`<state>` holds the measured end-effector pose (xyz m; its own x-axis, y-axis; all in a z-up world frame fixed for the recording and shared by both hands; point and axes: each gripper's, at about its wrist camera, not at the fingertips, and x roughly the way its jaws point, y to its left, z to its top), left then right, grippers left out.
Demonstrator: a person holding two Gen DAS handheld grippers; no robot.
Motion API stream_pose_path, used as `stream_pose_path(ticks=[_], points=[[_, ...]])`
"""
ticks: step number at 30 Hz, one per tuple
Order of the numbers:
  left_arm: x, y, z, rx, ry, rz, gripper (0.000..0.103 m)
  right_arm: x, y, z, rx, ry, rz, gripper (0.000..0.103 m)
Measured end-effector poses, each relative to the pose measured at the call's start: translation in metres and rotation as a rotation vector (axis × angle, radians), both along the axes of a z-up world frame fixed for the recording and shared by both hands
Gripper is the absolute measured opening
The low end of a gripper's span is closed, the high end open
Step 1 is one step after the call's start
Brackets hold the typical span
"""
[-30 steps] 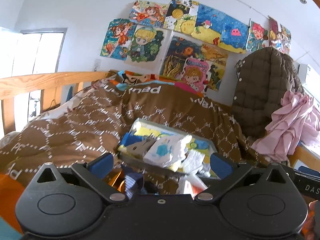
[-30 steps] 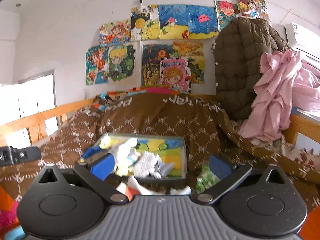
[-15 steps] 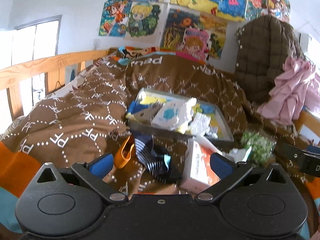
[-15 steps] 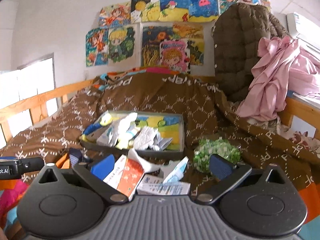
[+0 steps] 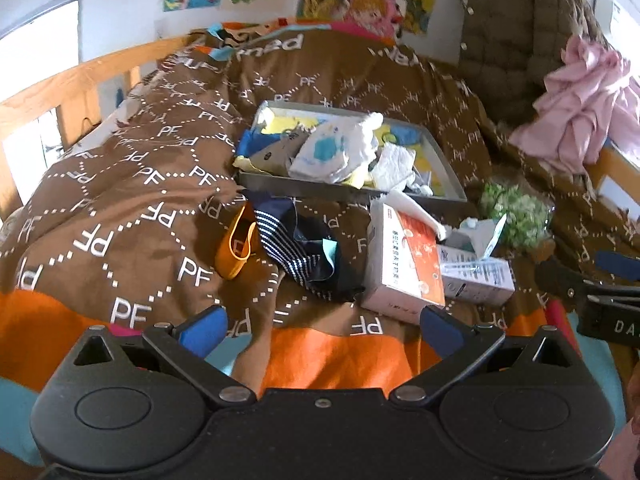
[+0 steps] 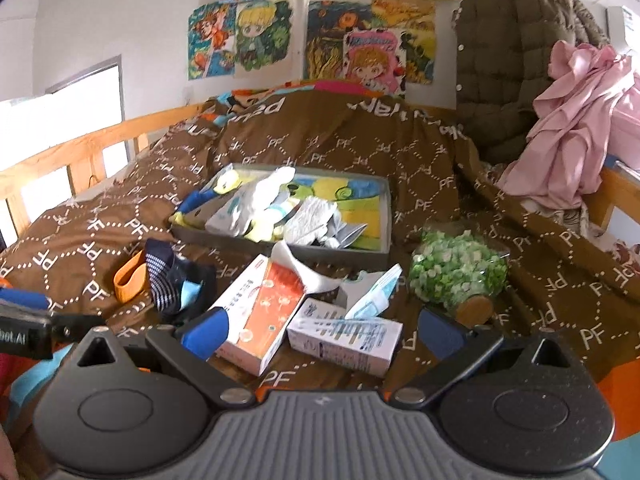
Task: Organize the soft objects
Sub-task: 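Lift both open tools and move them back over the pile, then grasp the navy striped sock with the right tool while the left tool grasps the orange strap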
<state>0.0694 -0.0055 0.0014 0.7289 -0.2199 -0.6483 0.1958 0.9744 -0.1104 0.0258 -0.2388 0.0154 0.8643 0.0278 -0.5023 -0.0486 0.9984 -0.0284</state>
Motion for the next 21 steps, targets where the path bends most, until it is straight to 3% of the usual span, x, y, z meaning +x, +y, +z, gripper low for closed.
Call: stream_pose_path(ticks=[13,21], points=[[0.052,0.02,-0.012,0.158,0.068,-0.119,0.102,0.02,0.032,-0.016,-0.028,0.057,0.172,0.103],[0.071,0.021,-0.022,0.247,0.047,-0.162,0.102,0.038,0.065,-0.03,-0.145,0.015,0.276,0.103]])
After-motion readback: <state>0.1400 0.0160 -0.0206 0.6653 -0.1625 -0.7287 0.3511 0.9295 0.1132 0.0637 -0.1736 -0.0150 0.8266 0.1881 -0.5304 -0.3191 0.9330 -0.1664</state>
